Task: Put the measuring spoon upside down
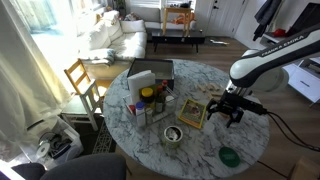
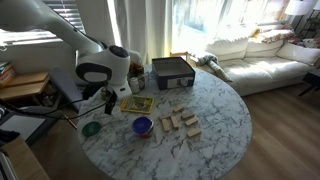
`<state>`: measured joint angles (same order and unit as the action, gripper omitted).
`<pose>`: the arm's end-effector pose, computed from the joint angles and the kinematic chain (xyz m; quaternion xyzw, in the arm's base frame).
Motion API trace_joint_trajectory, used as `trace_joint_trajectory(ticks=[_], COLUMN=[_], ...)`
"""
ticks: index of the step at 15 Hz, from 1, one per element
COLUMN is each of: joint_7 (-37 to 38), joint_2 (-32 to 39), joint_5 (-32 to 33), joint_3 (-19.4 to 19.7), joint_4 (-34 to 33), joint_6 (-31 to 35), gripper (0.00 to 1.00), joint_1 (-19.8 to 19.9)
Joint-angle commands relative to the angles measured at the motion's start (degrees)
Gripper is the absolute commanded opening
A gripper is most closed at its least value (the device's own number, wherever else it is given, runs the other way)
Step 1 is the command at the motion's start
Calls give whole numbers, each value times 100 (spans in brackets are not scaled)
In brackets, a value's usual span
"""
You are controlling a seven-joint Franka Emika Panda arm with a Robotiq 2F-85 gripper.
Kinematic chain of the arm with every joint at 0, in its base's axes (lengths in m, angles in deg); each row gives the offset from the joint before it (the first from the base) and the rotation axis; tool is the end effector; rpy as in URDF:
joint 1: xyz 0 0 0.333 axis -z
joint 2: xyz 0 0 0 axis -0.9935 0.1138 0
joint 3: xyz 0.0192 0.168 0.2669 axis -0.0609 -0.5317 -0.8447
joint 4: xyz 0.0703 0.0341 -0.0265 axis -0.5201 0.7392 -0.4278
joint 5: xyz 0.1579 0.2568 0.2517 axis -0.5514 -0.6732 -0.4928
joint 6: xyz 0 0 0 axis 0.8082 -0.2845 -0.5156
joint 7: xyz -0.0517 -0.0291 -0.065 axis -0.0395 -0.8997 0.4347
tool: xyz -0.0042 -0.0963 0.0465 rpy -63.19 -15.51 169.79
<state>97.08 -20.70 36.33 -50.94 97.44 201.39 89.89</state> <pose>0.4971 -0.0693 0.2384 -0.8680 0.4641 0.1002 0.1454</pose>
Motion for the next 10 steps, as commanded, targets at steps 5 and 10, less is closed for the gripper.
trace_joint_trajectory(ticks=[5,10], joint_7=[-440,-630], joint_2=[397,488], joint_5=[-1535,-1728], joint_3=[-124,-132], joint_4=[-404,-403], joint_6=[271,497], gripper=[100,100], joint_1=[-41,-236])
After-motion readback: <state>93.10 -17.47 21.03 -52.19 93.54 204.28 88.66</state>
